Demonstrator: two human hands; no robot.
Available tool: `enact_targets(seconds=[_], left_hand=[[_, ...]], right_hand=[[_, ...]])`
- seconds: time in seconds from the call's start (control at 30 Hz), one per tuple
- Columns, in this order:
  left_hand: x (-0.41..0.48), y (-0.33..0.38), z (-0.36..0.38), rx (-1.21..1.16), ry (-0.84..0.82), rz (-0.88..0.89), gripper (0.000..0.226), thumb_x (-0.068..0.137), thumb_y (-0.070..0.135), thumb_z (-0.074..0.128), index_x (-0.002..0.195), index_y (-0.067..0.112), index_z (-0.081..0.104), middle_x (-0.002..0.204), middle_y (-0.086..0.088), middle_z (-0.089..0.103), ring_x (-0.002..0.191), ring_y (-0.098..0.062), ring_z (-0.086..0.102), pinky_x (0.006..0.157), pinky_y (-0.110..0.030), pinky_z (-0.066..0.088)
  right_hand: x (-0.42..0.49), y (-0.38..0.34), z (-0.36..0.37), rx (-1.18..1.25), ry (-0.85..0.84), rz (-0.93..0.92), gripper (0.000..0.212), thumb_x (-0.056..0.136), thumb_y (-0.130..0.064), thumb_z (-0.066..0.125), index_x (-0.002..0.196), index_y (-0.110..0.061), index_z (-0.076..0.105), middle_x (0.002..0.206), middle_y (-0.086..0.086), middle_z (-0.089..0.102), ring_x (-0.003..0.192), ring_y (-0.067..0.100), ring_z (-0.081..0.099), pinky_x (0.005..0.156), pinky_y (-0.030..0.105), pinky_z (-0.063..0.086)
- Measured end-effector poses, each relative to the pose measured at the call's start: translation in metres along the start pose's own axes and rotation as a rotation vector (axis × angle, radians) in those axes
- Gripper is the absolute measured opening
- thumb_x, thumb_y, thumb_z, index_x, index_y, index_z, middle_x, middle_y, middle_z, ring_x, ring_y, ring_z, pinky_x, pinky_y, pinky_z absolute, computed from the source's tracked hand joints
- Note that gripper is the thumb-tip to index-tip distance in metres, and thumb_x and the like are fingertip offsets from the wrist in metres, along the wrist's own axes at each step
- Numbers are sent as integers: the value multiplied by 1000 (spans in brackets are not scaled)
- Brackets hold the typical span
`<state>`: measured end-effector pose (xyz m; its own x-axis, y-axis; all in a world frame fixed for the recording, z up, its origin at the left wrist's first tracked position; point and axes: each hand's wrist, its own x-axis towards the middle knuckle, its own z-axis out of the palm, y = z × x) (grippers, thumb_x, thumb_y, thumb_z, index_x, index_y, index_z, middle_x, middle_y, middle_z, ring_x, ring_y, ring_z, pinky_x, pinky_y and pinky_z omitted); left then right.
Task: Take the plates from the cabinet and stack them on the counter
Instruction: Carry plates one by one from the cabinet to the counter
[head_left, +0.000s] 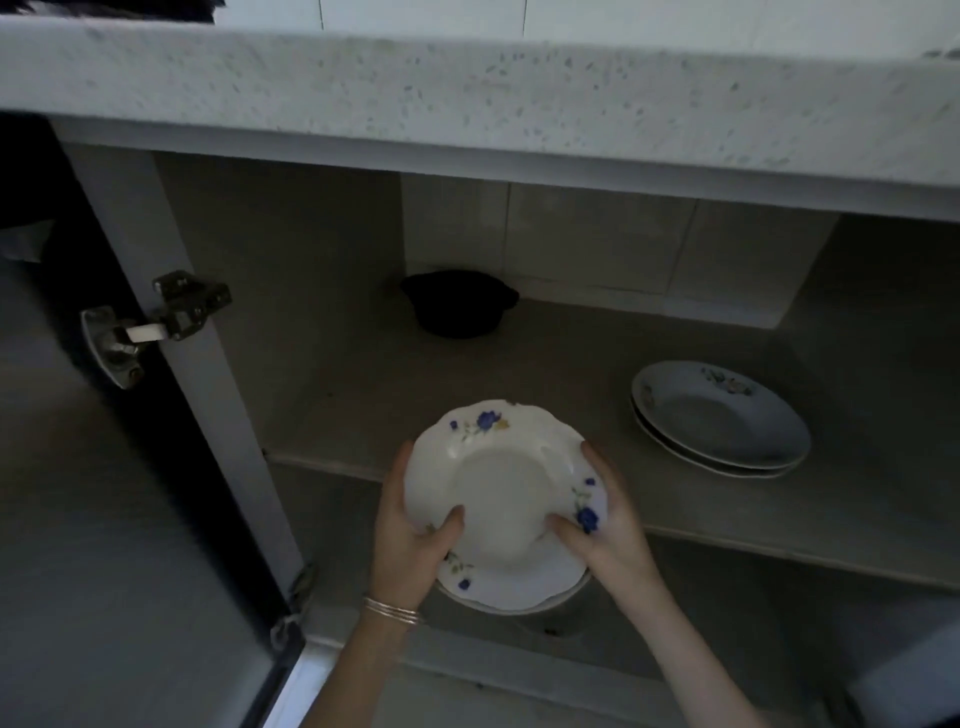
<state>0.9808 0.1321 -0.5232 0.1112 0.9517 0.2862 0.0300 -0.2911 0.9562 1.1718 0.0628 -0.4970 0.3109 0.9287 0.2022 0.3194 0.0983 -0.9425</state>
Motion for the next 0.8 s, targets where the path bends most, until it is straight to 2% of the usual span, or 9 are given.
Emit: enact_targets(seconds=[0.1, 0.23, 0.3, 0.4, 0.47, 0.53, 0.6, 0.67, 0.8], left_hand=[[-37, 36, -11, -14, 53, -54, 78, 56, 40, 68, 127, 31, 38, 128, 12, 45, 109, 13, 47, 82, -6, 43], [-82, 106, -33, 49, 69, -155, 84, 58, 41, 66, 134, 18, 38, 132, 8, 44, 112, 13, 45, 83, -4, 41], [-102, 151, -47, 94, 59, -193, 84, 60, 41, 66, 136, 18, 38, 136, 10, 44, 119, 8, 43, 89, -5, 38], [-123, 229, -70, 140, 42, -252, 83, 63, 39, 65, 138, 20, 35, 140, 10, 41, 125, 1, 40, 95, -10, 36], [-132, 274, -79, 155, 47, -256, 81, 65, 36, 64, 138, 16, 35, 141, 4, 41, 127, -5, 40, 100, -15, 36], [-130, 327, -91, 166, 70, -286, 81, 65, 36, 62, 137, 12, 35, 140, 0, 42, 126, -3, 39, 97, -10, 35], [-127, 383, -102, 191, 74, -284, 80, 65, 38, 61, 137, 14, 35, 139, 4, 41, 124, 1, 38, 94, -6, 33], [-122, 431, -111, 220, 89, -270, 77, 65, 39, 60, 135, 20, 35, 137, 11, 39, 122, 6, 38, 93, -4, 33], [-107, 509, -126, 264, 112, -255, 76, 66, 39, 59, 135, 19, 34, 135, 11, 38, 121, 6, 38, 91, -5, 34]], right_hand=[[-37, -34, -4, 75, 23, 98, 72, 73, 5, 71, 122, -36, 39, 123, -15, 48, 107, -12, 50, 86, 10, 45], [-82, -87, -14, -6, 11, 265, 83, 71, -7, 76, 136, -31, 31, 135, -7, 44, 115, -2, 44, 81, 2, 37], [-105, -123, -21, -28, -1, 314, 80, 72, -3, 73, 136, -32, 33, 137, -6, 43, 117, -2, 43, 80, 0, 36], [-131, -195, -34, -11, -18, 375, 81, 72, 4, 70, 130, -39, 34, 137, -8, 42, 111, -16, 41, 75, 0, 39], [-143, -239, -39, -14, -14, 377, 80, 69, -4, 72, 129, -43, 34, 139, -11, 41, 115, -10, 43, 76, 6, 43], [-145, -291, -49, -39, -42, 404, 80, 65, -17, 71, 131, -43, 33, 140, -10, 41, 120, 1, 44, 84, 13, 44], [-146, -343, -58, -22, -54, 396, 78, 70, -4, 71, 132, -36, 35, 140, -6, 40, 120, 2, 43, 80, 10, 44], [-141, -394, -68, 0, -68, 380, 76, 73, 9, 67, 132, -29, 37, 140, -6, 40, 113, -12, 42, 72, 4, 42], [-128, -475, -85, -18, -126, 320, 76, 74, 8, 68, 132, -28, 34, 137, -9, 40, 109, -18, 40, 76, 1, 39]])
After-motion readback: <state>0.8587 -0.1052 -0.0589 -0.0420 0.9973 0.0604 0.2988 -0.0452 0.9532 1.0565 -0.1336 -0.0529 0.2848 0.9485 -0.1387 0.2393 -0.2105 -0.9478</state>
